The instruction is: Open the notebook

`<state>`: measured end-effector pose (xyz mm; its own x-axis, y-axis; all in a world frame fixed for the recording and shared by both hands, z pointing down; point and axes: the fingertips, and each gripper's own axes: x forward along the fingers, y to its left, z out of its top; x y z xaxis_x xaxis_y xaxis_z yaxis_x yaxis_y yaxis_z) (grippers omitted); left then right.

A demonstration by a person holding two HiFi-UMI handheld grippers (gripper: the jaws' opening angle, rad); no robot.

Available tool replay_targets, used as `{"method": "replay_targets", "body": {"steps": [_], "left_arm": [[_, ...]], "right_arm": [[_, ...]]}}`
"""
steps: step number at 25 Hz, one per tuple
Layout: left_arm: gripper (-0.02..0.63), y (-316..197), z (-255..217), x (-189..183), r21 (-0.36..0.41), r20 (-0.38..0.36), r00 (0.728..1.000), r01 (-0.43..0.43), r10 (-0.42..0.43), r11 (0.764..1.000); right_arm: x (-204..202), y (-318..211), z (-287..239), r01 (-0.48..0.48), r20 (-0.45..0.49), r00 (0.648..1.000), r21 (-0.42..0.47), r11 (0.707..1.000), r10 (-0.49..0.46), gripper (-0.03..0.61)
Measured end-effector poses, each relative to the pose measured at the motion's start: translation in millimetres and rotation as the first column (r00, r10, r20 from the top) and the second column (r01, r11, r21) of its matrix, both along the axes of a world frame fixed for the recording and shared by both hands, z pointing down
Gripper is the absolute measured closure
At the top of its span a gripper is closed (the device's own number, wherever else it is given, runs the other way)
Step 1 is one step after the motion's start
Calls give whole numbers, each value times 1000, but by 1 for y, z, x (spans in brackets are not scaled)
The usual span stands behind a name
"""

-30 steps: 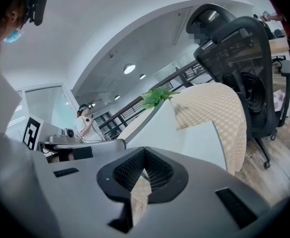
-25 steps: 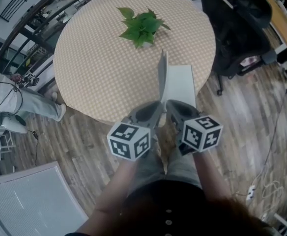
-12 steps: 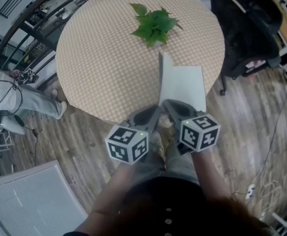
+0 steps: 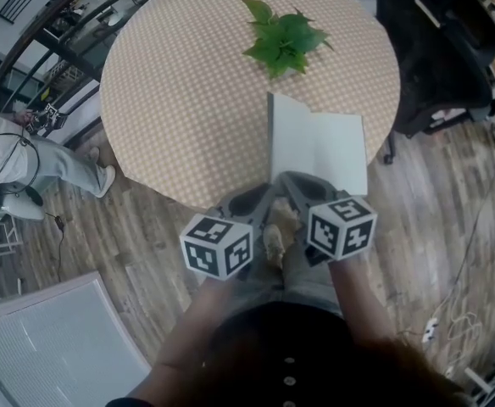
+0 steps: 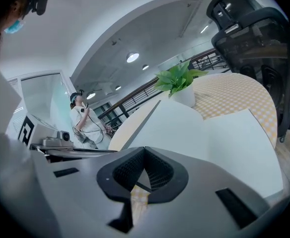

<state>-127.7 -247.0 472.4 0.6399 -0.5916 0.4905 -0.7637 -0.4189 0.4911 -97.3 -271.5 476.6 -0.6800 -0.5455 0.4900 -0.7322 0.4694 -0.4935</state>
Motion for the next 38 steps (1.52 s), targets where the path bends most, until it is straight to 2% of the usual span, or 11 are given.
{"method": "replay_targets", "body": {"steps": [14,24,27,38], "left_arm": [[583,5,40,-27,-89,19,1000,16,-14,996],[565,10,71,-37,-169,78,996,-28,42,985],[553,12,78,-37,-182,118,992,-32,54,983],[505,19,92,-43,-219,188,981,-1,43,976]], "right_arm": [[-31,8,29,48,-38,998,-59,997,-50,568],[-39,18,54,99,-132,984,-126,987,-116,568],[-40,23,60,124,-151,978,-143,982,-146,568],[-40,34,62,144,-150,974,-150,978,-167,568]]}}
